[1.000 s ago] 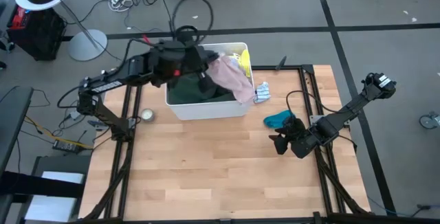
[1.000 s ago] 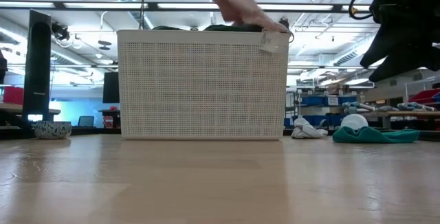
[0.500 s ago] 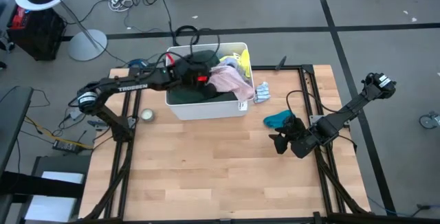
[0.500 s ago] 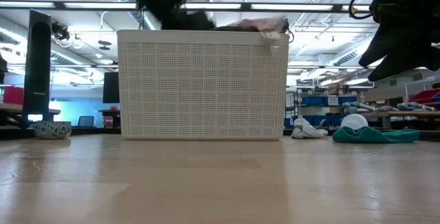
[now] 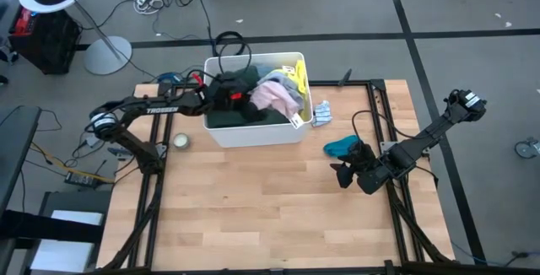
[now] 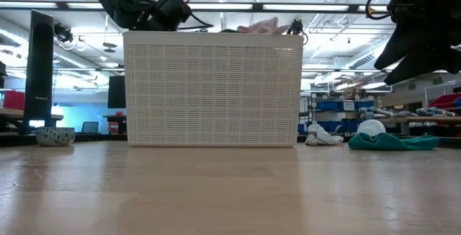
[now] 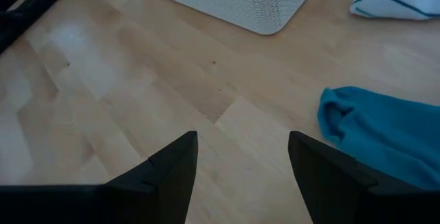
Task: Sort clothes
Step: Put the pink boxer into the laundry bin, then put the blue sock into the laundry bin
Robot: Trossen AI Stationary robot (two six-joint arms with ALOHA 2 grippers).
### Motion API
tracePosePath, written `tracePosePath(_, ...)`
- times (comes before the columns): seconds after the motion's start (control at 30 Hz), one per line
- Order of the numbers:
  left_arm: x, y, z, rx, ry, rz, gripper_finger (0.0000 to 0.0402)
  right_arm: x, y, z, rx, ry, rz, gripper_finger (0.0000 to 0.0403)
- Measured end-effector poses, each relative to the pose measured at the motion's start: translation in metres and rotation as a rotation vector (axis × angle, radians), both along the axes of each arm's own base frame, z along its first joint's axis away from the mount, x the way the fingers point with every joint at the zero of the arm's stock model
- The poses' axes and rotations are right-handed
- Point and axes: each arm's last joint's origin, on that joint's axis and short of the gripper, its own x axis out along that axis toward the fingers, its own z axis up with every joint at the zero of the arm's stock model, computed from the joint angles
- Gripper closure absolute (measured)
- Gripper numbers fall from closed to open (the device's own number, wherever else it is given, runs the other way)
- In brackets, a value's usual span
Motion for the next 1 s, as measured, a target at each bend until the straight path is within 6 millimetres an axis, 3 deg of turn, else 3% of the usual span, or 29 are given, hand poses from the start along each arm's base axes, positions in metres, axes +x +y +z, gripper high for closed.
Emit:
tracePosePath(0.37, 0.012, 0.003, 0.042, -0.077, 0.077, -0.064, 0.0283, 0.0, 0.0, 0.0, 0.017, -0.005, -0.011, 0.0175)
tracePosePath(0.77, 0.011, -0.013, 0.116, -0.026, 0.193, -0.177, 0.0277, 0.0, 0.0, 0.0, 0.011, 0.006, -0.001, 0.0175)
tracePosePath(1.0, -0.025, -0.045, 0.164, 0.092, 0.058, -0.194, 0.0277, -0.001, 0.0, -0.001, 0.01, 0.008, -0.001, 0.0176)
